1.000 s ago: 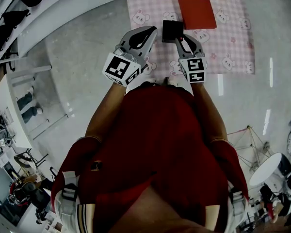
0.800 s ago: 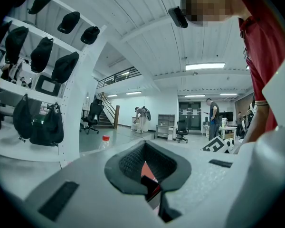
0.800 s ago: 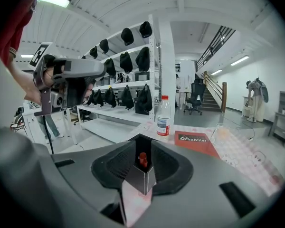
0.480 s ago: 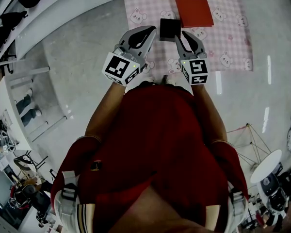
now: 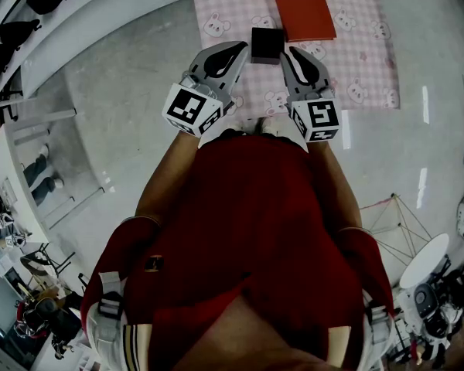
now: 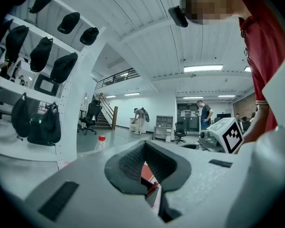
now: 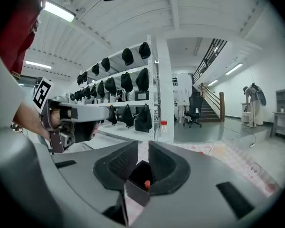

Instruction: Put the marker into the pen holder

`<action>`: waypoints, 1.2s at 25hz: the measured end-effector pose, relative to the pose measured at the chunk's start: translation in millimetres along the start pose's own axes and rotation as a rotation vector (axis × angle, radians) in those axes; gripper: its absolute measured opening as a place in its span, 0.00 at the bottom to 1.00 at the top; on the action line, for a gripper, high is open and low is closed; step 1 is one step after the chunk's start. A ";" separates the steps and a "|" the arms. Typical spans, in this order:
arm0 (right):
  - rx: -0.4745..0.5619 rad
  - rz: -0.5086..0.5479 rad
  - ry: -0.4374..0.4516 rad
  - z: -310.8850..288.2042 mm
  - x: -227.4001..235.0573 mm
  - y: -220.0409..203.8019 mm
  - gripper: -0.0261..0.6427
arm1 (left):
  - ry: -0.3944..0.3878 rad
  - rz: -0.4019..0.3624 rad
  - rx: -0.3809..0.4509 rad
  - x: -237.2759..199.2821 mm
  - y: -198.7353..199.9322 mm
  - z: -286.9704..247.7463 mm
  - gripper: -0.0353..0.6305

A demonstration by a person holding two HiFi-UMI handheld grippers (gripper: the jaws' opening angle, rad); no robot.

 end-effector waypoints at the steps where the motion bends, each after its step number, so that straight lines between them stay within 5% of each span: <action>1: 0.010 0.001 0.002 2.3 -0.3 3.2 0.13 | -0.001 0.000 0.001 0.7 -0.3 -0.2 0.06; 30: 0.163 -0.026 0.031 52.2 -21.7 49.8 0.04 | -0.037 -0.044 0.047 21.5 14.7 17.5 0.06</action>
Point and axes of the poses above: the fingertips, and each gripper's own axes: z backward along the fingers, x to its right, y out of its top, the point moved 9 cm from there along z, backward along the fingers, and after that the axes turned 5 degrees about -x, right-handed, at the moved point
